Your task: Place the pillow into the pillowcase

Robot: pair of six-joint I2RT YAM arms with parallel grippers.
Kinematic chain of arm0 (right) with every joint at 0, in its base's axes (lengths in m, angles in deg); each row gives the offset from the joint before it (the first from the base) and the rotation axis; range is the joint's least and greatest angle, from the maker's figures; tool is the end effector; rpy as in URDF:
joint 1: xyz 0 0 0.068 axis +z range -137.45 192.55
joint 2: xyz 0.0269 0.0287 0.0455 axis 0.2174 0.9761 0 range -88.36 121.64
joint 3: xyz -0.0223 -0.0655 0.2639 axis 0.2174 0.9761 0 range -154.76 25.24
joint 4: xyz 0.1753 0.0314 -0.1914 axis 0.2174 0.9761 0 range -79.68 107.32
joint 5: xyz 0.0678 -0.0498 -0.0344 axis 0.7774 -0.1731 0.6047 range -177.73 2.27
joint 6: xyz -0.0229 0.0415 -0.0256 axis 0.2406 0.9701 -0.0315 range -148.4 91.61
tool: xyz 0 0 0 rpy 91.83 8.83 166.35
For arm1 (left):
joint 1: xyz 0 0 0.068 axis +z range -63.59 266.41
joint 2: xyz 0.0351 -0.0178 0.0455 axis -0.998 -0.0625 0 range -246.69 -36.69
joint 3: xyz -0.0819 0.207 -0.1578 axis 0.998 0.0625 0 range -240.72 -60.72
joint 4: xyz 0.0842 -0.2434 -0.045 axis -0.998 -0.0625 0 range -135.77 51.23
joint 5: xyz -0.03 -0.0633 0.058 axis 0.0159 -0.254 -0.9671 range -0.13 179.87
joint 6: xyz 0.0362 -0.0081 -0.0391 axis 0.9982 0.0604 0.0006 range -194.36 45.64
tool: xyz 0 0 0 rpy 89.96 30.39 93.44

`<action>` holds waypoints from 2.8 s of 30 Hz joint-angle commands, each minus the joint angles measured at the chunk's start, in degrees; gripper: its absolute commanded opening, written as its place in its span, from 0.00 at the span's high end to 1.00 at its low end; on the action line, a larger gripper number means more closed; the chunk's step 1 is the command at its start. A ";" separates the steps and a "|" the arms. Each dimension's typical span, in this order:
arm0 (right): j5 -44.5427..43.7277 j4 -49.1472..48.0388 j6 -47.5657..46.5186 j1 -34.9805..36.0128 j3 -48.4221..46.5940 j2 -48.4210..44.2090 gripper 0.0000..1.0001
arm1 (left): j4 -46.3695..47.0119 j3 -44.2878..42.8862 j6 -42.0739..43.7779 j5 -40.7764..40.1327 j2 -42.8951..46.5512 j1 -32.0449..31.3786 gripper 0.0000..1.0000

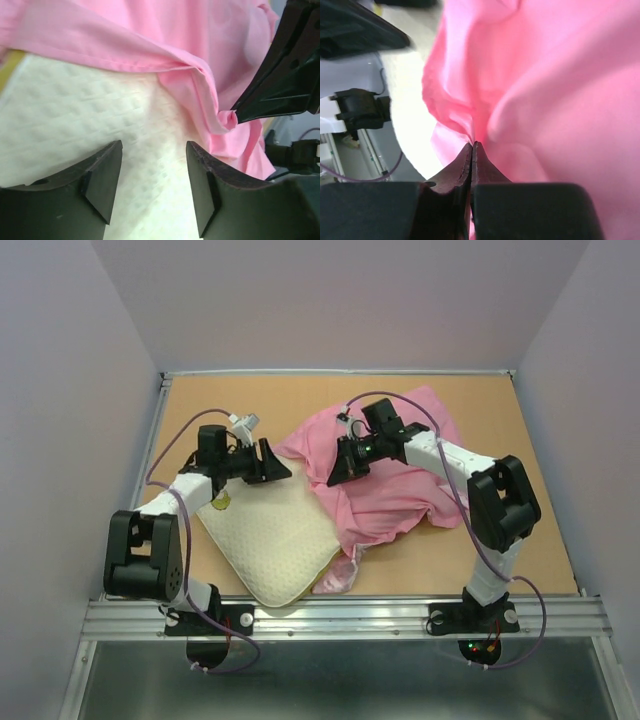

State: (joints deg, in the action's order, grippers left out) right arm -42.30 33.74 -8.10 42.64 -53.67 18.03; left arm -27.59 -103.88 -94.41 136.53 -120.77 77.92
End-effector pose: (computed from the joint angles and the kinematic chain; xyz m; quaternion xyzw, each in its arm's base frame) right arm 0.3352 0.2234 0.2302 -0.2029 0.8550 0.4607 0.1245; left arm 0.2955 -0.0703 0.2122 0.1178 0.8101 -0.4456 0.3623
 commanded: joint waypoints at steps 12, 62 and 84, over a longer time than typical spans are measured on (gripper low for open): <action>-1.05 -0.30 -5.09 0.76 5.00 -3.21 0.99 | -52.48 -16.53 55.46 -25.76 -3.54 5.15 0.27; -24.16 1.63 -6.68 -10.74 0.58 -18.82 0.02 | -19.61 -7.92 47.01 -24.22 14.54 -19.08 0.01; -13.88 15.60 -7.73 -27.54 28.11 -30.80 0.02 | -19.53 -17.83 43.36 -30.68 -15.68 -45.67 0.78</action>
State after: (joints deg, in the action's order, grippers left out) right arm -58.13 47.25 -12.60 14.95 -26.90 -10.78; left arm -46.74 -119.16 -45.36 99.37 -133.84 25.79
